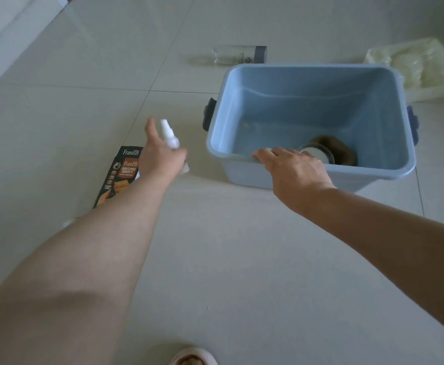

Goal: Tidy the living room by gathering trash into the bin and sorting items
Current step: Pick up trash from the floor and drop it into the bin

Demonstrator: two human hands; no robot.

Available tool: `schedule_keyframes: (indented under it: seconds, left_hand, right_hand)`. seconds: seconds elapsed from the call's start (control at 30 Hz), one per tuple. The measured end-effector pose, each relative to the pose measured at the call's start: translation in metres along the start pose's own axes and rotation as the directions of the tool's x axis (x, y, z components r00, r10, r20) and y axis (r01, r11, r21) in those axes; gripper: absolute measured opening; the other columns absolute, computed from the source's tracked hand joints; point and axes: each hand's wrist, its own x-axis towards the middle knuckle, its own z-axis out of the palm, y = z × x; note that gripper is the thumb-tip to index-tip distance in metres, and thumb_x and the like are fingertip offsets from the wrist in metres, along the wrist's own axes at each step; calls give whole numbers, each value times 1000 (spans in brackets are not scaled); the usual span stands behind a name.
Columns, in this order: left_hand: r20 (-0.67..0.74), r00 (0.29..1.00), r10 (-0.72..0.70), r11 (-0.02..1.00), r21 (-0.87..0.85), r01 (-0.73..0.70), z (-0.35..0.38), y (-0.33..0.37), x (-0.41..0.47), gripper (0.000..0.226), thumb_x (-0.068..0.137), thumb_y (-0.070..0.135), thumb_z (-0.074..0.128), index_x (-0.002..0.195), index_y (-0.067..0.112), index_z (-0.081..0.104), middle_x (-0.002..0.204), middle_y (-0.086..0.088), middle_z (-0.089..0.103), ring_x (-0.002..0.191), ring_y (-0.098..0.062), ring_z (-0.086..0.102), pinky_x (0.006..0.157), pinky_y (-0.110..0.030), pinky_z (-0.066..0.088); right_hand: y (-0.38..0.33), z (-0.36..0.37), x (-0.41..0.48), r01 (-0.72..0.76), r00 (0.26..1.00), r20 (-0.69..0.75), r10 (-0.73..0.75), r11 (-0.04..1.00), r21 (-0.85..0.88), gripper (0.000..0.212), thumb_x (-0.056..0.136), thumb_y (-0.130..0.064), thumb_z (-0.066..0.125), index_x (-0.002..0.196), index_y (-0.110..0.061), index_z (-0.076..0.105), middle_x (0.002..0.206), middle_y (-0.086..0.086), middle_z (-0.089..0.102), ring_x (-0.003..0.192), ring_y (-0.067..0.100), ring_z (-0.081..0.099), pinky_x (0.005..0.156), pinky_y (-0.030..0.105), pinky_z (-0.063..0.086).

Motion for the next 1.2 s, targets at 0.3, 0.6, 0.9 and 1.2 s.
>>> schedule_keyframes:
  seconds: [0.3,0.6,0.9,1.2]
  left_hand:
    - [-152,971,185,894,-384,-231,-15,72,-5,84,77,17,56,147,40,18,79,11,55,72,-7,58,69,-24,48]
    - [-8,878,479,848,-255,-465,6,110,-36,65,71,16,63,130,28,36,76,10,50,76,-18,56,67,-25,43]
    - [413,729,545,775,84,-627,57,132,-67,49,79,18,62,120,17,35,88,-5,58,84,-29,56,67,-35,44]
    - [657,685,314,760,258,-596,96,138,-81,40,88,13,56,123,18,36,107,-9,56,92,-28,55,70,-35,44]
  right_hand:
    - [8,0,-8,30,1000,-8,-30,999,-44,52,90,-7,40,136,-31,37,115,-1,57,107,25,55,80,34,38]
    - [23,-2,-29,146,981,-106,-163,978,-149,15,90,-22,50,104,-18,54,87,-1,62,79,28,63,63,30,29]
    - [59,-1,-52,172,973,-129,-194,972,-162,29,60,-3,79,82,-21,71,55,-3,57,50,28,56,50,30,43]
    - [84,-10,-64,106,983,-130,-127,982,-154,30,65,-2,74,85,-24,71,59,-4,61,57,28,57,58,33,47]
